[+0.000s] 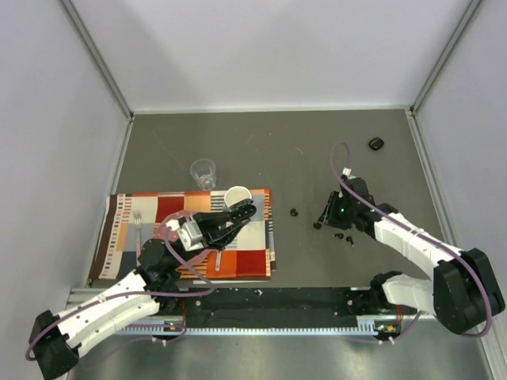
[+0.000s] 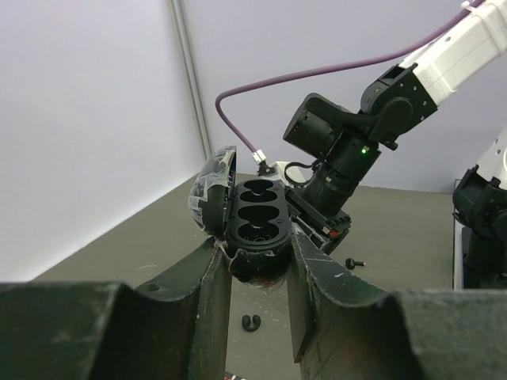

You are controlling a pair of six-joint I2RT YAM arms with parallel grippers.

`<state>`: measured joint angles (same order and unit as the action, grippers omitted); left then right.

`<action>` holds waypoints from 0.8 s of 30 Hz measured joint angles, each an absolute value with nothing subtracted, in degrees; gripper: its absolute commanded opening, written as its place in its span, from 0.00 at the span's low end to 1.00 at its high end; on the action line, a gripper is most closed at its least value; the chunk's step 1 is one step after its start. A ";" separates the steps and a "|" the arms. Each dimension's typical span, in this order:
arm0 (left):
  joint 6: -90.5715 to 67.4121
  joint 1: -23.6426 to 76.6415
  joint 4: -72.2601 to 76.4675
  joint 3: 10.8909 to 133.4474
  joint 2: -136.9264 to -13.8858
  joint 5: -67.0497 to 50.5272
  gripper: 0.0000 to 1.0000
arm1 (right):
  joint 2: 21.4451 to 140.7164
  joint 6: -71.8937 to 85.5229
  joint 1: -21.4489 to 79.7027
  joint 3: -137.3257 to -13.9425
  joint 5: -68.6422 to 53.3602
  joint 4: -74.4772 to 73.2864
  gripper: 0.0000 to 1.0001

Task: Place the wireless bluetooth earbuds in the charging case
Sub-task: Adjust the earbud at the center of the board.

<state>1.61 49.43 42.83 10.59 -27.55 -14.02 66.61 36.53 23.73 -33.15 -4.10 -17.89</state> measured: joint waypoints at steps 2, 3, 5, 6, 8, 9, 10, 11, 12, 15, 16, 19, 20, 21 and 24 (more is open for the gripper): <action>1.61 49.41 42.87 10.59 -27.77 -14.02 0.00 | 66.46 36.01 23.75 -33.15 -3.84 -18.83 0.32; 1.61 49.41 42.87 10.59 -27.90 -14.02 0.00 | 66.48 35.46 23.75 -33.15 -3.88 -19.33 0.31; 1.61 49.41 42.83 10.59 -28.01 -14.02 0.00 | 66.43 34.11 23.79 -33.15 -3.97 -19.81 0.31; 1.58 49.43 42.85 10.59 -28.01 -14.02 0.00 | 66.41 33.23 23.86 -33.12 -4.23 -19.97 0.31; 1.56 49.43 42.85 10.59 -28.01 -14.02 0.00 | 66.39 31.97 23.90 -33.12 -4.64 -20.08 0.31; 1.52 49.41 42.85 10.59 -28.01 -14.02 0.00 | 66.39 31.38 23.92 -33.12 -4.84 -20.16 0.31; 1.48 49.43 42.85 10.59 -28.01 -14.02 0.00 | 66.39 30.85 23.94 -33.12 -5.04 -20.27 0.31; 1.45 49.41 42.87 10.59 -28.01 -14.02 0.00 | 66.46 30.33 24.03 -33.12 -5.17 -20.36 0.31; 1.45 49.41 42.87 10.59 -28.01 -14.02 0.00 | 66.54 29.93 24.23 -33.12 -5.23 -20.43 0.30; 1.41 49.41 42.87 10.59 -28.01 -14.02 0.00 | 68.18 28.95 24.82 -33.15 -5.04 -20.84 0.28; 1.39 49.43 42.85 10.59 -28.01 -14.02 0.00 | 69.14 28.67 24.93 -33.15 -4.89 -20.93 0.28; 1.34 49.41 42.85 10.59 -28.01 -14.02 0.00 | 71.66 28.25 25.02 -33.15 -4.43 -21.10 0.28; 1.32 49.43 42.85 10.59 -28.01 -14.02 0.00 | 72.16 28.21 25.02 -33.15 -4.25 -21.08 0.27; 1.23 49.41 42.85 10.59 -28.01 -14.00 0.00 | 72.42 28.25 25.02 -33.15 -4.05 -21.06 0.27; 1.19 49.41 42.87 10.26 -27.88 -13.98 0.00 | 72.60 29.17 25.02 -33.17 -3.68 -20.73 0.26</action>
